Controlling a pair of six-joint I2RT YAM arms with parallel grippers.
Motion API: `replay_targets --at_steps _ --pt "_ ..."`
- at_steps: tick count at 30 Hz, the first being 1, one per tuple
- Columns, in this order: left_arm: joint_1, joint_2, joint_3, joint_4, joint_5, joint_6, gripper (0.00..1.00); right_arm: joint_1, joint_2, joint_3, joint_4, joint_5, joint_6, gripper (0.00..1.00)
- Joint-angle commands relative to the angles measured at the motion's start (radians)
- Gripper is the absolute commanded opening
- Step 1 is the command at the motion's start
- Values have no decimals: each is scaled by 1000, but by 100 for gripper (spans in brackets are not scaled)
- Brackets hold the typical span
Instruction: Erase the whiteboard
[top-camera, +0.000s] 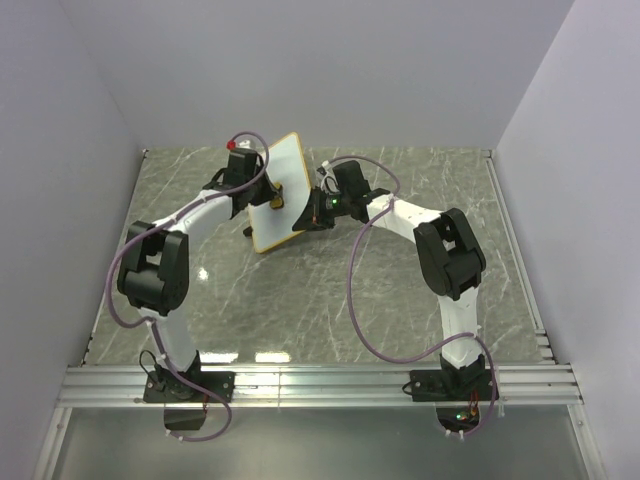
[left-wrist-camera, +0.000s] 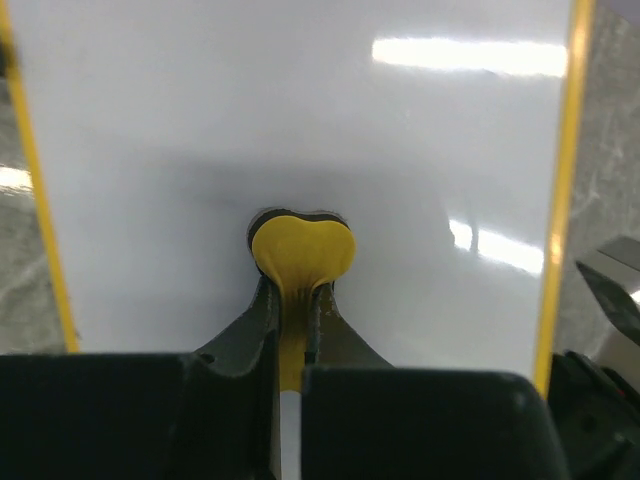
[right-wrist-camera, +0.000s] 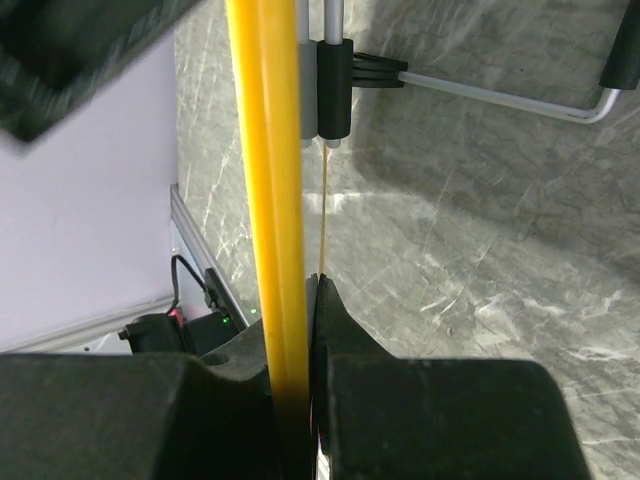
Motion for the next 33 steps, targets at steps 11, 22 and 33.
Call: replay_targets --at_steps 11,22,33 --pt "-101 -30 43 -90 26 -104 0 22 -33 23 -9 -67 -15 0" --pt "49 -234 115 -155 -8 -110 0 22 -9 104 -35 -60 1 0" --pt "261 -512 -93 -213 -40 -67 0 22 49 228 -110 -30 16 0"
